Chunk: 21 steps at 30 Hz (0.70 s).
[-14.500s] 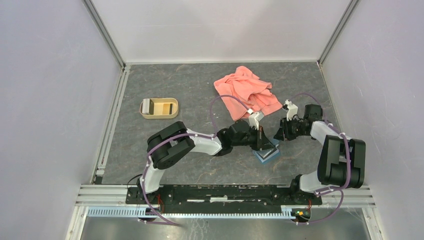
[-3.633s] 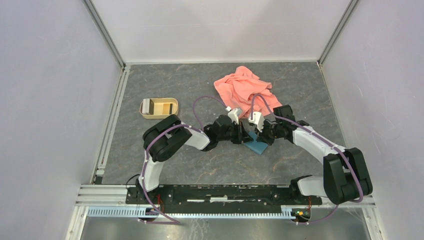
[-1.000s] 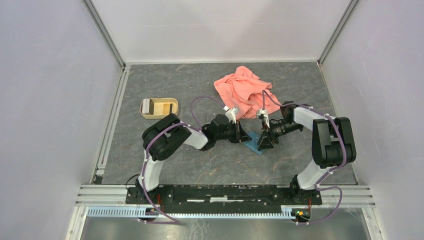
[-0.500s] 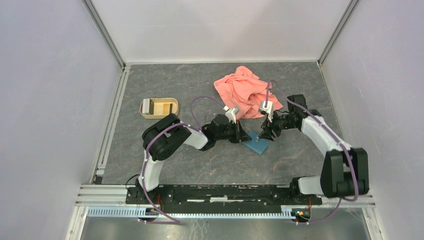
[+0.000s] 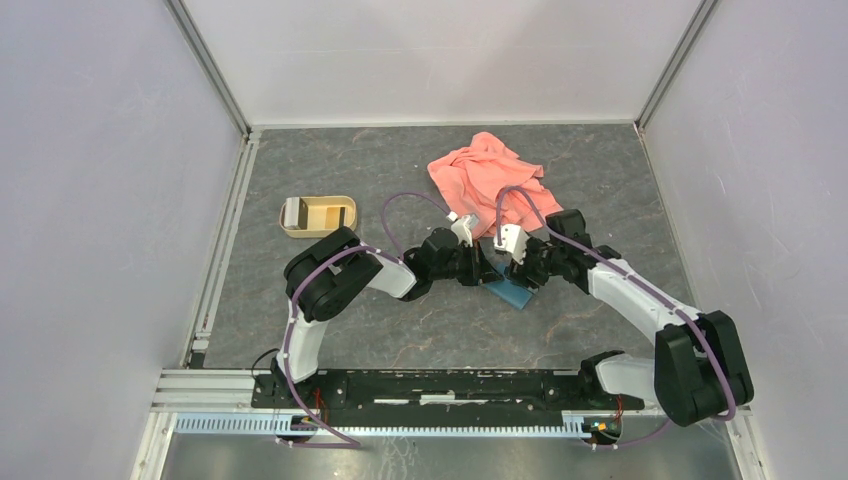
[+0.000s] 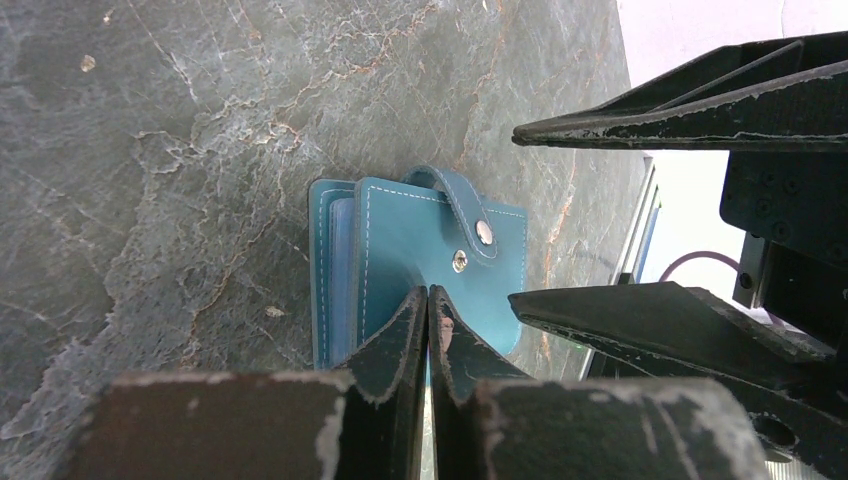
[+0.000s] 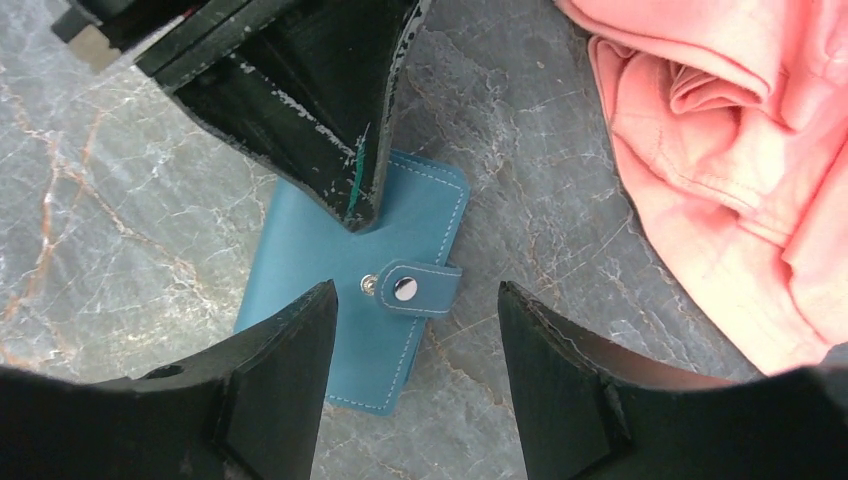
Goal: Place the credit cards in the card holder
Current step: Close the card holder at the center of the board.
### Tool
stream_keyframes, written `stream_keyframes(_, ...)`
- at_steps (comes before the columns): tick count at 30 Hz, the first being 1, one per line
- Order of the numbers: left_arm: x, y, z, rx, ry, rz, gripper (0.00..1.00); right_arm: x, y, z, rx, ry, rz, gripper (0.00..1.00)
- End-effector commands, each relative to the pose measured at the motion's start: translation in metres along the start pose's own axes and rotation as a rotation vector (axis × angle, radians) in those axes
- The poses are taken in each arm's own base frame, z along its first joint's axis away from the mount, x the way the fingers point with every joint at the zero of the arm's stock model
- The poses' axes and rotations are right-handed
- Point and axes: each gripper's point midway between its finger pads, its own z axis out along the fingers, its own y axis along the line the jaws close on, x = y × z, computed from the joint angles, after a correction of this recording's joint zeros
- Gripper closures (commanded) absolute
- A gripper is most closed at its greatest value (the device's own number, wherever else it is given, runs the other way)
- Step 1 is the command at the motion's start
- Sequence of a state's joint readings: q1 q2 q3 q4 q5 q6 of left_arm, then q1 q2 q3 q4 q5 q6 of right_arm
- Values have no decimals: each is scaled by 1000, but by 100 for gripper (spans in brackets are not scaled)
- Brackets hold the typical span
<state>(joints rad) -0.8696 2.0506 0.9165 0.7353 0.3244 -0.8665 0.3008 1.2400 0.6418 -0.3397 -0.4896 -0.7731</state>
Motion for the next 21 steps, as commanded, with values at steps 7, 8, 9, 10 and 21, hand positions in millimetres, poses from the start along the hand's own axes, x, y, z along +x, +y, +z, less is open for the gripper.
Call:
stream_keyframes(7,9,32,-1,-106,31,-32,90,-1,-15,8,99,49,-15,37)
stream_keyframes(8,9,32,-1,-105,31,-32,90,0,-14,9,97,54,-19,38)
stream_keyframes(9,9,31,-1,-104,31,-33,90,1,-12,9,95,59,-22,38)
stream_keyframes(10,9,31,-1,-103,32,-33,90,1,-13,9,99,64,-25,39)
stream_keyframes(21,9,31,-1,-100,33,-33,90,-1,-11,5,105,64,-22,69)
